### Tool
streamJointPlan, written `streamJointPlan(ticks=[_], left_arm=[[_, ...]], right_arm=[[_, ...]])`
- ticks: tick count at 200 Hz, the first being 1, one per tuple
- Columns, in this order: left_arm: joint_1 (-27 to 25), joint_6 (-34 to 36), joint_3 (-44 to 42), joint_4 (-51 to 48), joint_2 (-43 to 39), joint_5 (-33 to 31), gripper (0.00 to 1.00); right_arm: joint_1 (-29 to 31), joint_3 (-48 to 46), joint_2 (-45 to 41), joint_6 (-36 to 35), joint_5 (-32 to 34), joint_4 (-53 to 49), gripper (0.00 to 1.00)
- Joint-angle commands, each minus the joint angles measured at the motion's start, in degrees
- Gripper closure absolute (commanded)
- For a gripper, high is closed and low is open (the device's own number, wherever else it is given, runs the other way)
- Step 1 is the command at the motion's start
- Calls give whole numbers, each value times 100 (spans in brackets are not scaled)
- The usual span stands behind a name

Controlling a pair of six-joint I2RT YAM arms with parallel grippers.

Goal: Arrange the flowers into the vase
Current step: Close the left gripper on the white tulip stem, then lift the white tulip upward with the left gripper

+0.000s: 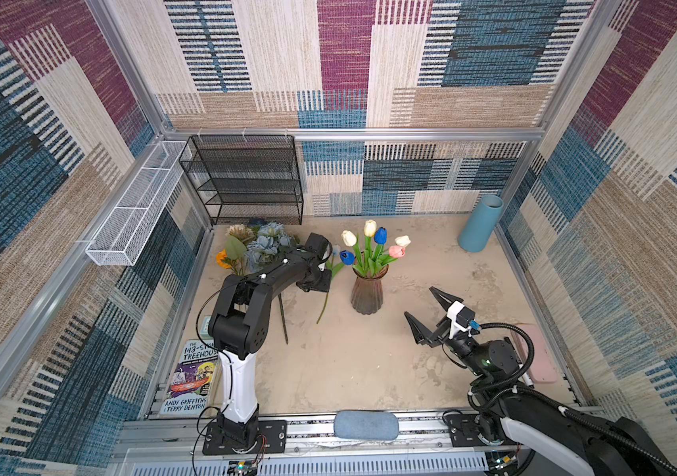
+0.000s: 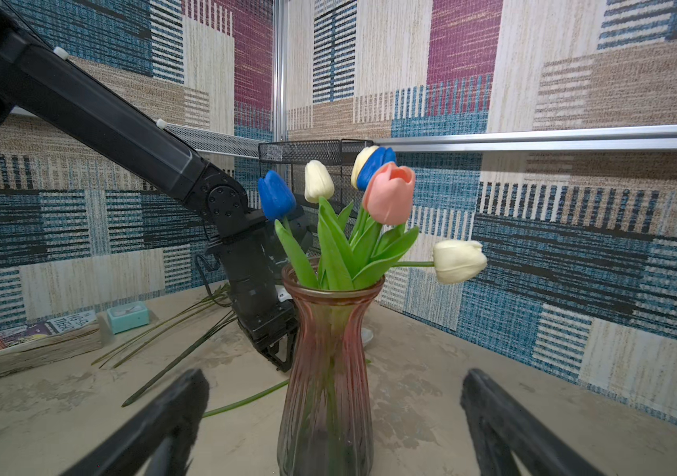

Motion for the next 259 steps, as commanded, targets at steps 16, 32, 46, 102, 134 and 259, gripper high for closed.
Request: streamJointPlan(ticks=[16,32,46,102,134,259], left_arm=[[-65,165,394,-179,386,-91,48],[-125,174,488,-190,545,-211,48],[-147,157,661,-296,731,-259,51],[-180,60,789,-517,946,-582,84],[-174,64,618,-515,725,-835,100],[-131,-377,-1492,1534,-2390,-1064,100]], right_arm=[[5,27,20,7,-63,163,1],[5,24,25,-2,-39,157,1],[5,26,13,-2,-29,155,1],[5,11,-41,-13,47,139,1],[7,5,-70,-9,60,125,1],[5,-6,-173,7,117,77,1]])
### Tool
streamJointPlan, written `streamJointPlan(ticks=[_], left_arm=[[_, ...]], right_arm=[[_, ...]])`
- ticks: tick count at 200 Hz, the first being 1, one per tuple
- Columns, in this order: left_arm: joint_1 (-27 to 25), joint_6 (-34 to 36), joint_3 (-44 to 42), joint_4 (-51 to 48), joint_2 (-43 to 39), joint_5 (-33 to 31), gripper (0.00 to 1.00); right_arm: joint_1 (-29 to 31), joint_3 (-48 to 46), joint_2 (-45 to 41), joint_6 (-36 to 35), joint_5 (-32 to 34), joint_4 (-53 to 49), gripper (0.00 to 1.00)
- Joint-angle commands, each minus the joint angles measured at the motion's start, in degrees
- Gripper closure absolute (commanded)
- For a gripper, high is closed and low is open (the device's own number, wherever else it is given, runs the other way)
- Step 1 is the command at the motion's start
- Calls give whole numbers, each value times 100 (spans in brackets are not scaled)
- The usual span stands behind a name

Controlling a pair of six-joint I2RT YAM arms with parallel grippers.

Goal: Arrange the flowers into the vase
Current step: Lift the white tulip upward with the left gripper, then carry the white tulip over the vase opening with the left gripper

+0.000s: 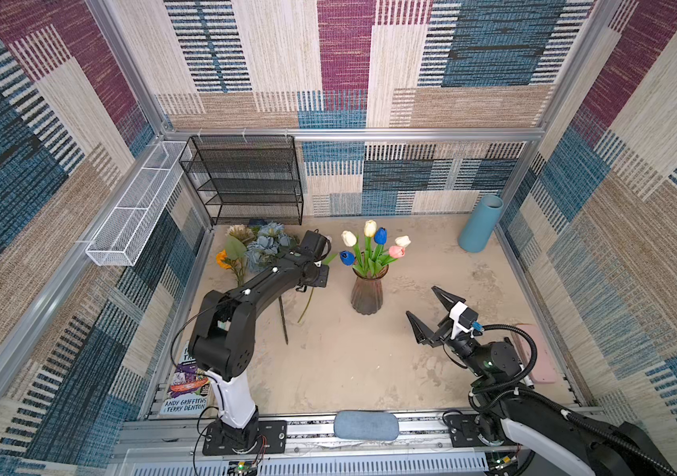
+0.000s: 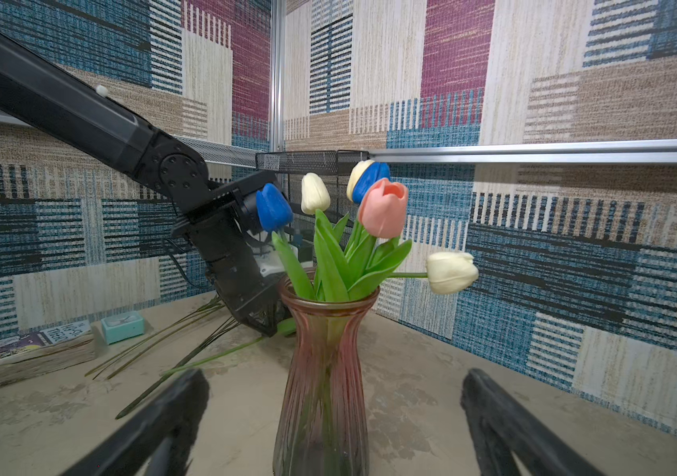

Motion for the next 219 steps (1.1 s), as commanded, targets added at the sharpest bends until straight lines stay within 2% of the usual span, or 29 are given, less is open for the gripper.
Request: streamJointPlan(ticks=[1,39,83,99,122,152,174,192,219], left_arm=[[5,-265,-608,1044,-823,-271,100],[-12,-182,-2064,2676,-2786,-494,100],[-21,397,-3193,3935,-4679,232,100],[-16,547,-3519,4415,-5280,638,100],[-34,734,-3786,4950,-5878,1848,100],[-102,564,-3760,5171,-6178,2896,100],[-279,351,-3610,5485,-6034,3406,100],[-664,296,-3518,5971,-5616,3445,100],[-1258,394,-3338,6850,-4722,3119,100]], right_arm=[[5,-9,-14,7,49,77,1],[5,-16,12,24,30,123,1],[5,-12,69,31,-14,156,1],[5,-10,90,33,-19,173,1],[5,-11,148,42,-55,212,1],[5,-18,70,42,-102,202,1],[5,-21,-4,42,-111,191,1],[5,-23,8,51,-124,201,1],[5,-26,22,42,-112,180,1]])
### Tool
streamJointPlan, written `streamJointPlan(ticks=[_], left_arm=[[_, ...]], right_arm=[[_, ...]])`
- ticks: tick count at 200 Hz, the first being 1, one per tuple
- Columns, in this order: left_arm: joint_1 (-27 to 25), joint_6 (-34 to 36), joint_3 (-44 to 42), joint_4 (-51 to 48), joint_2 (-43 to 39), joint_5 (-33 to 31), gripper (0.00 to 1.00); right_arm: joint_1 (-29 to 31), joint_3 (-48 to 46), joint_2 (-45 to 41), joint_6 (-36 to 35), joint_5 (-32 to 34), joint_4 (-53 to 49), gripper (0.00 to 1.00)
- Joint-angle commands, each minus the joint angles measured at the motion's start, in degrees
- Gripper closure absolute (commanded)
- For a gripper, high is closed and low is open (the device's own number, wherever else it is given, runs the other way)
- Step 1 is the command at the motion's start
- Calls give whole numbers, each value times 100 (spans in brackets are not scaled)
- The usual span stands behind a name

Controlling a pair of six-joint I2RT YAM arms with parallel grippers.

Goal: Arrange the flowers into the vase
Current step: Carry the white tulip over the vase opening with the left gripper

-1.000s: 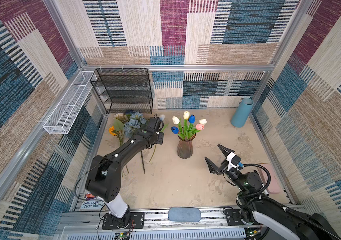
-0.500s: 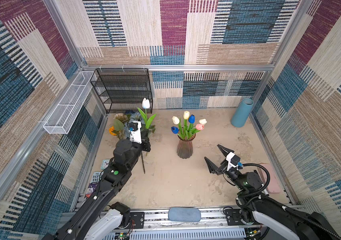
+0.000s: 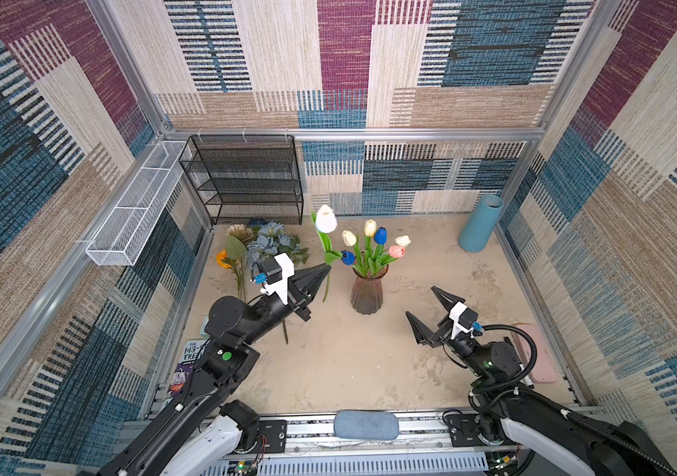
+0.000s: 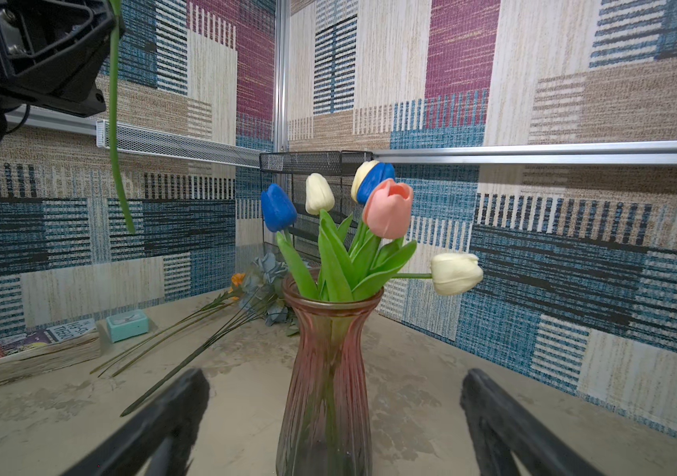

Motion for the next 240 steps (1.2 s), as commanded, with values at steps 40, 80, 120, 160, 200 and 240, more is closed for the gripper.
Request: streamJointPlan(ticks=[40,80,120,160,200,240], left_arm=[[-432,-85,521,2799,1996,-411,100],[-441,44,881,3272,2924,-769,100],[-450,76,818,3826,3413,-1144,100],[-450,102,872,3971,3757,-1224,100],[-459,111,924,4032,3967,-1225,100],[-467,95,805,4169,4137,-1284,100]], right_arm=[[5,4,41,31,-44,141,1],[5,-9,-89,-4,42,51,1],[5,3,-29,22,-15,104,1],[5,-4,-63,5,33,70,1],[5,10,-20,-4,-10,67,1],[5,11,-38,-12,-3,57,1]])
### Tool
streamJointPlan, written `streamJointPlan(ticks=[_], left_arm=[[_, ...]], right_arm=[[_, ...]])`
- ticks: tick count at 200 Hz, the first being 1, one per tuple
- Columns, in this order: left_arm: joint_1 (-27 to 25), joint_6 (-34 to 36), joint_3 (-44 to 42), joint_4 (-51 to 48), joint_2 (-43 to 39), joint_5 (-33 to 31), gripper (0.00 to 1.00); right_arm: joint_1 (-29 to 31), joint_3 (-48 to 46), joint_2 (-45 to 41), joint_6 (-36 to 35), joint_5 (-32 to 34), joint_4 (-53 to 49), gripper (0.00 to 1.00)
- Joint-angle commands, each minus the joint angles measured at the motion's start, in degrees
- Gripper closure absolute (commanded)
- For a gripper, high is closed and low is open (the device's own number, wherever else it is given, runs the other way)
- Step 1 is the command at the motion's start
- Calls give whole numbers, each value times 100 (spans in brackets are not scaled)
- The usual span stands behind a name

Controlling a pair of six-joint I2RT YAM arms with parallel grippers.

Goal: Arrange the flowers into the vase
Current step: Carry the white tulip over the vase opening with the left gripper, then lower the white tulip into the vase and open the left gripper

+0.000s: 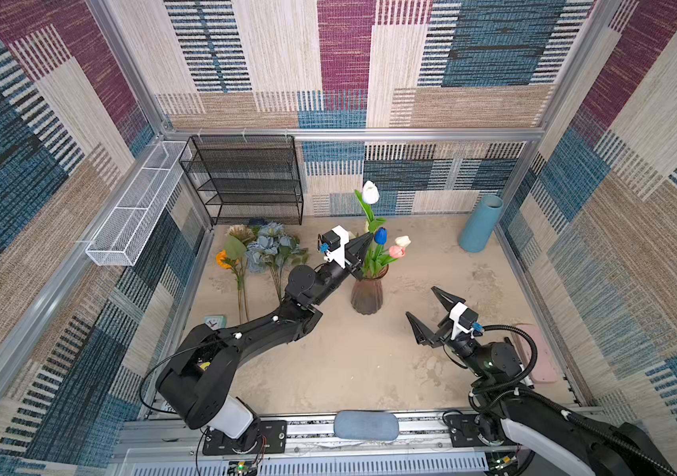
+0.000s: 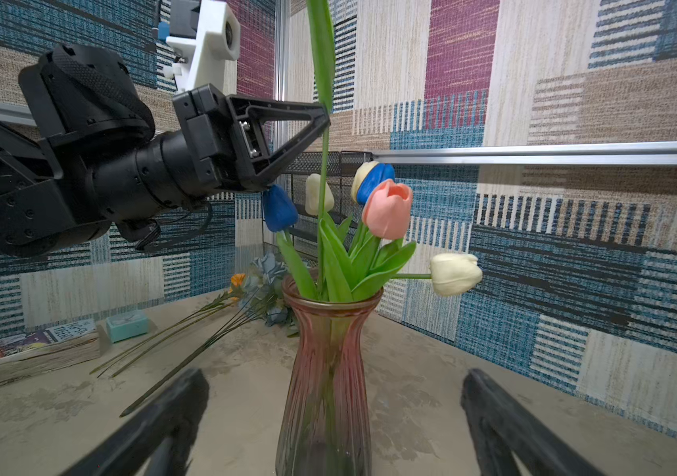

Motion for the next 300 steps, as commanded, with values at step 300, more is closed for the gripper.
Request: streamJointPlan(ticks=[300], left_arm=[[-241,342,-833,15,-161,-540,100]], right_arm=[[5,56,146,-20,25,100,1]])
